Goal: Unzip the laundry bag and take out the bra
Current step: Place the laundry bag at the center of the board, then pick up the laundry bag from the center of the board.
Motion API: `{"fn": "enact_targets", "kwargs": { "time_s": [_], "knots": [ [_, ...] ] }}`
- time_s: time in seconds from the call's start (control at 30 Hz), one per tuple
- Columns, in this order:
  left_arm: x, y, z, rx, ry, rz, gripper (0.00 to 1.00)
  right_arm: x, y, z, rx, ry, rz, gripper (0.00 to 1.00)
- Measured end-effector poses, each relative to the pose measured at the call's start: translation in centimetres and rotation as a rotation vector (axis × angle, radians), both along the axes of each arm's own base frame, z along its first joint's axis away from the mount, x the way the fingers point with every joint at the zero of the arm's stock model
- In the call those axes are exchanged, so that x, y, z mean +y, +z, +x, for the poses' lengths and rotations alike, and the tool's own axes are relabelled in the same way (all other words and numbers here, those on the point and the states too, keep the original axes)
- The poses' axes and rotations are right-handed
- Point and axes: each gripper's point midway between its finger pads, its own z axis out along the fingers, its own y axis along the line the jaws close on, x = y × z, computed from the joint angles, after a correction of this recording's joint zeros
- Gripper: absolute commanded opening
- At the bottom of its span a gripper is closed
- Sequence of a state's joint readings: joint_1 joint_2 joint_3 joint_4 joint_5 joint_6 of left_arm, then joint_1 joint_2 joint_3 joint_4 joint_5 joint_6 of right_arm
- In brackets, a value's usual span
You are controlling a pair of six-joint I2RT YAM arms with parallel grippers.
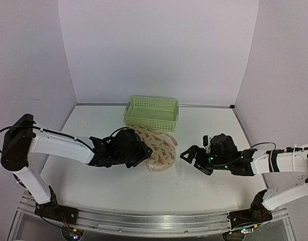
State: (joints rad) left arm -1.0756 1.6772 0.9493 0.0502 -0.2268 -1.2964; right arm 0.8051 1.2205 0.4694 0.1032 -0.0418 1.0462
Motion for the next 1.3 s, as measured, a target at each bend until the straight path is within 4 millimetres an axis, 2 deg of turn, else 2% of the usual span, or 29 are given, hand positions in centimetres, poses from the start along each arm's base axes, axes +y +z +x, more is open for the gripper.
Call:
{"fn": "enact_targets", "kwargs": {
  "time_s": [0.2,0.4,0.6,0.67,0.9,1.03,1.17,1.3],
  "knots": [
    [2.4,5.6,0.3,-0.146,-0.005,0.032,0.64,3.0,-0.9,0.5,0.027,0.025,0.015,0.96],
    [5.5,9.7,2.0,-0.279,-0.017,0.166,0.66,6.8,-2.3,1.7,0.066,0.032,0.045,0.92],
    [10.7,11.2,5.2,-0.323,0.041,0.264,0.68,9.5,-2.9,2.7,0.085,0.014,0.096,0.87],
    [11.6,11.7,5.5,-0.338,0.044,0.280,0.69,10.0,-3.1,2.9,0.093,0.006,0.107,0.86],
    [12.8,13.0,4.8,-0.381,0.019,0.314,0.71,11.1,-4.6,3.1,0.136,-0.024,0.122,0.85],
    [13.2,12.9,4.8,-0.384,0.013,0.331,0.72,11.3,-5.4,2.6,0.159,-0.042,0.117,0.84],
    [13.5,12.4,4.8,-0.381,0.004,0.354,0.72,11.4,-5.5,2.3,0.165,-0.062,0.119,0.79],
    [13.6,12.1,4.7,-0.377,0.001,0.363,0.72,11.5,-5.3,2.7,0.157,-0.080,0.136,0.68]
  ]
}}
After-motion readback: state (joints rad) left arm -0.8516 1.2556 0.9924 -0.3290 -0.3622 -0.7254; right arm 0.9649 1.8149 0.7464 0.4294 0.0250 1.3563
